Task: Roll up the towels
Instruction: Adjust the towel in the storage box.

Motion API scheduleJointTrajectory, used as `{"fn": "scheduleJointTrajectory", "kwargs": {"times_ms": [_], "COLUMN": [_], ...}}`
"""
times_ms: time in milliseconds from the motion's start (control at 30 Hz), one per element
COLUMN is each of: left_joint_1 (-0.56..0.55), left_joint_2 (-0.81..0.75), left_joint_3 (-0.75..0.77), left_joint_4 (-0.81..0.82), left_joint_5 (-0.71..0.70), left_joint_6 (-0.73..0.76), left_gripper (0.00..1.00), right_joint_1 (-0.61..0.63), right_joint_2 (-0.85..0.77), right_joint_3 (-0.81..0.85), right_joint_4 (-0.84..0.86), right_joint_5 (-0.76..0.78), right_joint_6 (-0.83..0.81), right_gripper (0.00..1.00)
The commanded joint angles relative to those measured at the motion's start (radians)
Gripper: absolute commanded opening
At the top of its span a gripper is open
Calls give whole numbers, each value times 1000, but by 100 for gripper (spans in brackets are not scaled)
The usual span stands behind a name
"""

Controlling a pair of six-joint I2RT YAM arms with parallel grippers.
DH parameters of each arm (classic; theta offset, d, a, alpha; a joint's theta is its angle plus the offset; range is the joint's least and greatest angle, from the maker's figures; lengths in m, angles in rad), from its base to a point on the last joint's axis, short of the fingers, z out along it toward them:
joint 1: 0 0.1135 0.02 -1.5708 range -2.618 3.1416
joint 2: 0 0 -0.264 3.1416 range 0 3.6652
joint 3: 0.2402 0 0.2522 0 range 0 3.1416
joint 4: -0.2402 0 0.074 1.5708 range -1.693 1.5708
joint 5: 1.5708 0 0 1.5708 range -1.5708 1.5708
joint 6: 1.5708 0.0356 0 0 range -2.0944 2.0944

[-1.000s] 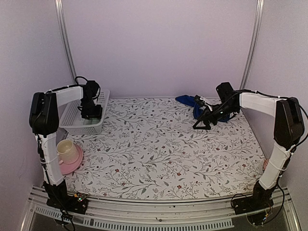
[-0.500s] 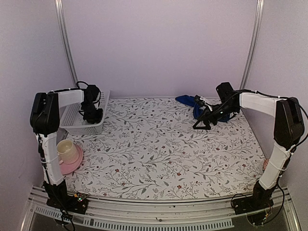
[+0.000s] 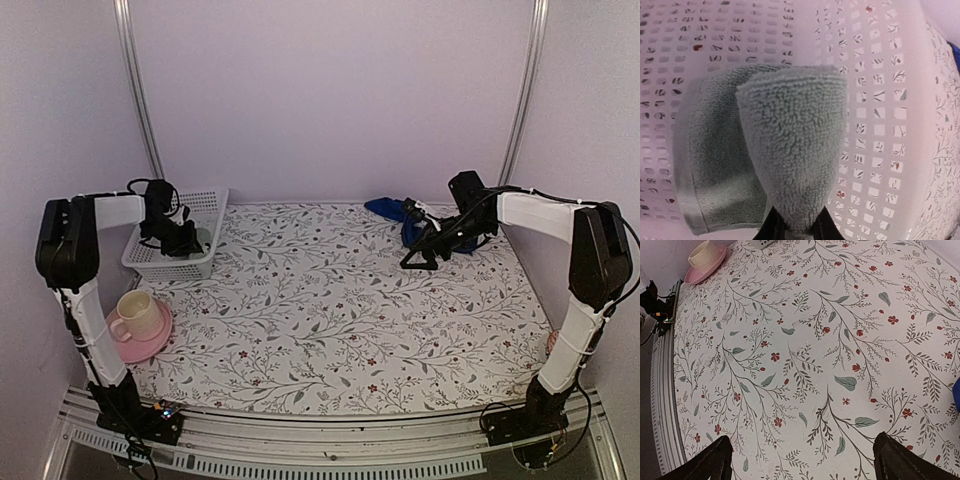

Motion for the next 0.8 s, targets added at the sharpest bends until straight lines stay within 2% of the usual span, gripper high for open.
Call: {"fn": "scheduleJointTrajectory", "kwargs": {"times_ms": [0, 167, 267, 400, 767], "left_joint_1": [47, 73, 83, 89, 93], "left_joint_2": [-46, -24, 4, 65, 47], "left_joint_3": [-49, -81, -95, -105, -37], "left_joint_4": [131, 175, 195, 217, 151], "left_joint_5": [242, 324, 395, 414, 250], "left_joint_6": [-45, -62, -68, -78, -58], "left_gripper": [16, 16, 21, 26, 54], "right_joint_1": [4, 3, 4, 4, 8], "right_joint_2": [-11, -6, -6, 0, 15], "right_joint_3": [-3, -4, -4, -4, -2], "right_joint_4": [-7, -7, -8, -7, -8], "right_joint_5": [-1, 2, 3, 4, 6], "right_joint_6": [-7, -7, -7, -7, -6], "right_gripper": [99, 99, 99, 99, 99]}}
